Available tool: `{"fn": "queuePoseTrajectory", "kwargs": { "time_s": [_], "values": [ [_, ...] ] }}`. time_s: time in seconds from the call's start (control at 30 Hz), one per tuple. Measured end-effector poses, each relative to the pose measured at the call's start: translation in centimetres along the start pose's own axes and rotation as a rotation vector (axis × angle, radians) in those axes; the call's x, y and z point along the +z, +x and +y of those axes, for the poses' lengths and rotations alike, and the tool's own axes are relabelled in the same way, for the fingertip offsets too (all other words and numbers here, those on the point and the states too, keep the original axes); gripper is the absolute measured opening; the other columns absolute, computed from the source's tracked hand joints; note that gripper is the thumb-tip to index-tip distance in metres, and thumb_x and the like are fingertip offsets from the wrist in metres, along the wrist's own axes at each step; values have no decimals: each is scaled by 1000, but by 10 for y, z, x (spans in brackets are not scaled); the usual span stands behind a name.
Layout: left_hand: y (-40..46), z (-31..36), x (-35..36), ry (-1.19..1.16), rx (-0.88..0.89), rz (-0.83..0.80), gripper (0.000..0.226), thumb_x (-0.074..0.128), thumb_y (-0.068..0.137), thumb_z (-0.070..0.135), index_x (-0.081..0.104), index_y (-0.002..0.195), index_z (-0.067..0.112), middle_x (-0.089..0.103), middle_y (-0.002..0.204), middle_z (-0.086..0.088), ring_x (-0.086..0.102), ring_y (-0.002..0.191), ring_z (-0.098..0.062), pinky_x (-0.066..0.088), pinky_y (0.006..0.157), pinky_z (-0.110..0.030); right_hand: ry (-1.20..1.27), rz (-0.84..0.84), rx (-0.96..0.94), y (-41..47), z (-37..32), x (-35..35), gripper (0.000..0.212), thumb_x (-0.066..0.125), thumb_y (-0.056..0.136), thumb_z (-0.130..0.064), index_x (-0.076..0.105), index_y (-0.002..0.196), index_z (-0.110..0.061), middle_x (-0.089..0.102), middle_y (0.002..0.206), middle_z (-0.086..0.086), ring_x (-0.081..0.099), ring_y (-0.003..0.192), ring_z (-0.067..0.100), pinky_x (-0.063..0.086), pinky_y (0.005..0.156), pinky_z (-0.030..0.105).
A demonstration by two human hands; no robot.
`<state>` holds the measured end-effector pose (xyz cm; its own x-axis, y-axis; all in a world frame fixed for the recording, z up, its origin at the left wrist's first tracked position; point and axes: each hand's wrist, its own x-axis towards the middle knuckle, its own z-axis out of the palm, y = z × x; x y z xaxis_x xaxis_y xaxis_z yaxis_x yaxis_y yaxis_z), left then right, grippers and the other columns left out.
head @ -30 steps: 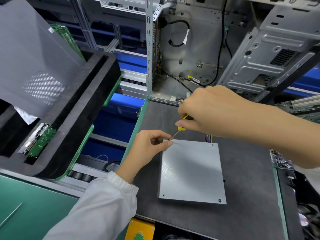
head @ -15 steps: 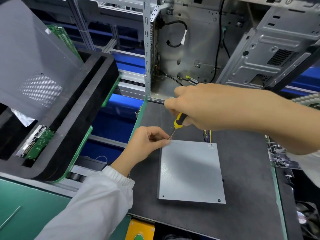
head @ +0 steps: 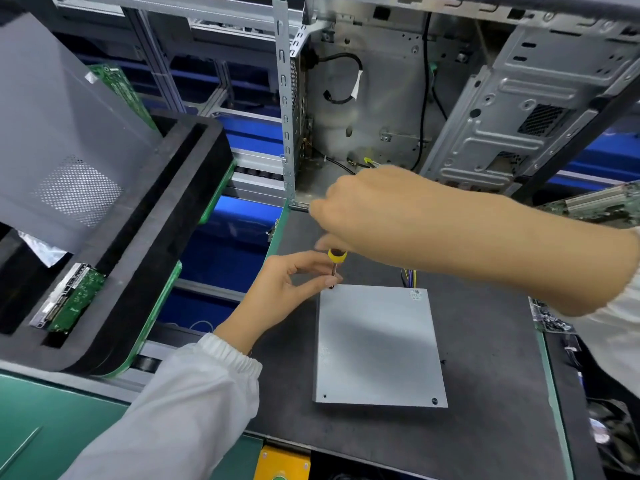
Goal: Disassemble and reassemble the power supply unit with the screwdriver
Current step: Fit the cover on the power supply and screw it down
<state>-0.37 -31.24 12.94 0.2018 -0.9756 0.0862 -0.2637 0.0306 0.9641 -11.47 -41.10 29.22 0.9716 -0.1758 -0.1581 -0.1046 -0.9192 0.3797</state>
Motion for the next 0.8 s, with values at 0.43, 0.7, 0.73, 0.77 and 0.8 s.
{"fn": "queuePoseTrajectory", "kwargs": {
  "time_s": [0.43, 0.7, 0.73, 0.77, 0.8],
  "values": [
    [2, 12, -3, 74, 104, 5, 12, 76, 81, 12, 75, 91, 17, 73, 92, 14, 67, 94, 0, 49, 90, -15, -121, 56, 55, -4, 2, -8, 56, 53, 94, -38, 21, 55, -13, 16, 52, 0, 14, 43, 15, 11, 44, 21],
    [0, 15, -2, 16, 121, -43, 25, 66, 91, 7, 66, 108, 26, 75, 94, 10, 71, 95, -9, 51, 87, -18, 64, -16, -79, -6, 13, -1, 20, 53, 89, -11, 37, 85, -22, 30, 86, -2, 40, 56, 13, 21, 44, 28],
    [0, 18, 0, -10, 117, -30, 33, 70, 88, 7, 63, 109, 31, 74, 95, 9, 71, 93, -11, 52, 87, -19, 23, 20, -38, -5, 9, -1, 27, 53, 92, -18, 34, 73, -20, 29, 75, 0, 45, 56, 18, 21, 43, 28],
    [0, 20, 4, -44, 101, 2, 36, 73, 85, 6, 62, 105, 34, 74, 93, 7, 72, 89, -11, 53, 84, -19, -26, 48, 16, -5, 8, 0, 43, 55, 93, -27, 26, 62, -17, 24, 62, 0, 42, 50, 22, 18, 42, 24],
    [1, 21, 8, -70, 82, 37, 34, 73, 84, 4, 62, 98, 33, 75, 91, 4, 72, 85, -10, 53, 80, -18, -62, 85, 64, -7, 5, -2, 57, 59, 90, -35, 17, 56, -16, 15, 54, 0, 31, 42, 19, 12, 43, 20]
  ]
}}
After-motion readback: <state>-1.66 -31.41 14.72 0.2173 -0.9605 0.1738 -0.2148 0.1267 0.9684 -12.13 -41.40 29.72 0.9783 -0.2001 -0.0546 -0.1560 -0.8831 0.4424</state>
